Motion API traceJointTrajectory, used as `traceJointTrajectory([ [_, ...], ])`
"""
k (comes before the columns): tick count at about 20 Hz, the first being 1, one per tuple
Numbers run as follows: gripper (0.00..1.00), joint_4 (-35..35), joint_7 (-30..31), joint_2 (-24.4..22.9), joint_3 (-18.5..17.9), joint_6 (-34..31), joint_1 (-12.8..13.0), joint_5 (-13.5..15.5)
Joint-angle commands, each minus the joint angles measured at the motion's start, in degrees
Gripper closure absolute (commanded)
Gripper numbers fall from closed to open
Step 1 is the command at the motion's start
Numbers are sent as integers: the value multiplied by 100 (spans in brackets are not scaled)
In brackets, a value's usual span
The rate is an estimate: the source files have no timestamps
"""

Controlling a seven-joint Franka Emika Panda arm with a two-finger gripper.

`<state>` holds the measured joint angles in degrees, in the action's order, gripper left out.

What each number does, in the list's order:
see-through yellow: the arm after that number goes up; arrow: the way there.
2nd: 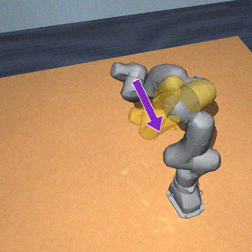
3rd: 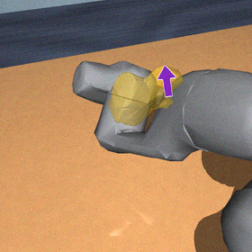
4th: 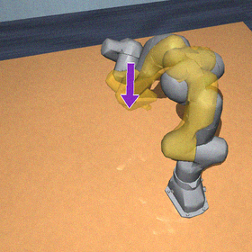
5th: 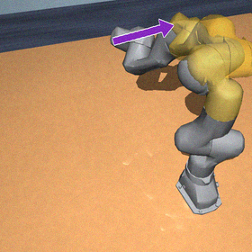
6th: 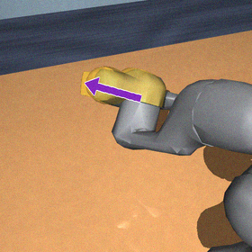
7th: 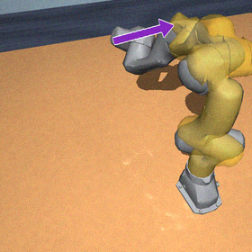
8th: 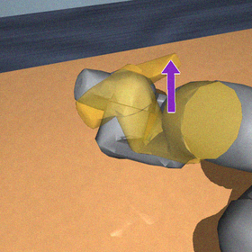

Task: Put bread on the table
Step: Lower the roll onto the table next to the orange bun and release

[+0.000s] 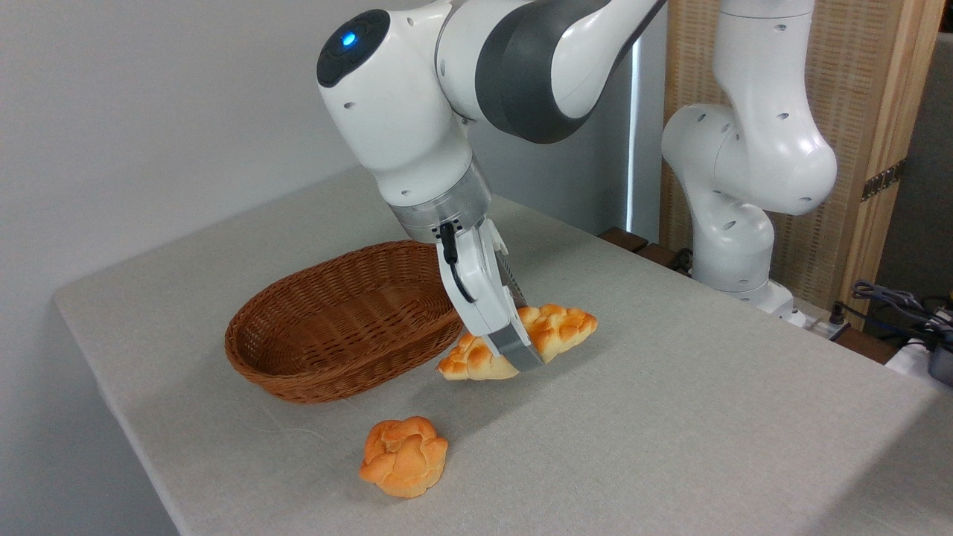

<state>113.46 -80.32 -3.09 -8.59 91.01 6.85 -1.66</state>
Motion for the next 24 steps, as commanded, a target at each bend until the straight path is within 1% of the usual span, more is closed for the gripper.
traceJointTrajectory([
  [1,0,44,34,-51,-72,66,63,-63],
  [9,0,44,34,-60,-72,66,71,-63],
  [13,0,-79,113,-60,-72,66,71,16],
  [15,0,-280,385,-60,-37,57,71,78],
  [18,0,-683,1130,-42,16,57,80,358],
  [21,0,-1123,1571,-7,138,57,80,587],
  [22,0,-1247,1833,-7,139,57,80,657],
  [23,0,-1404,2280,19,191,66,80,745],
  [24,0,-1493,2528,54,252,66,80,772],
])
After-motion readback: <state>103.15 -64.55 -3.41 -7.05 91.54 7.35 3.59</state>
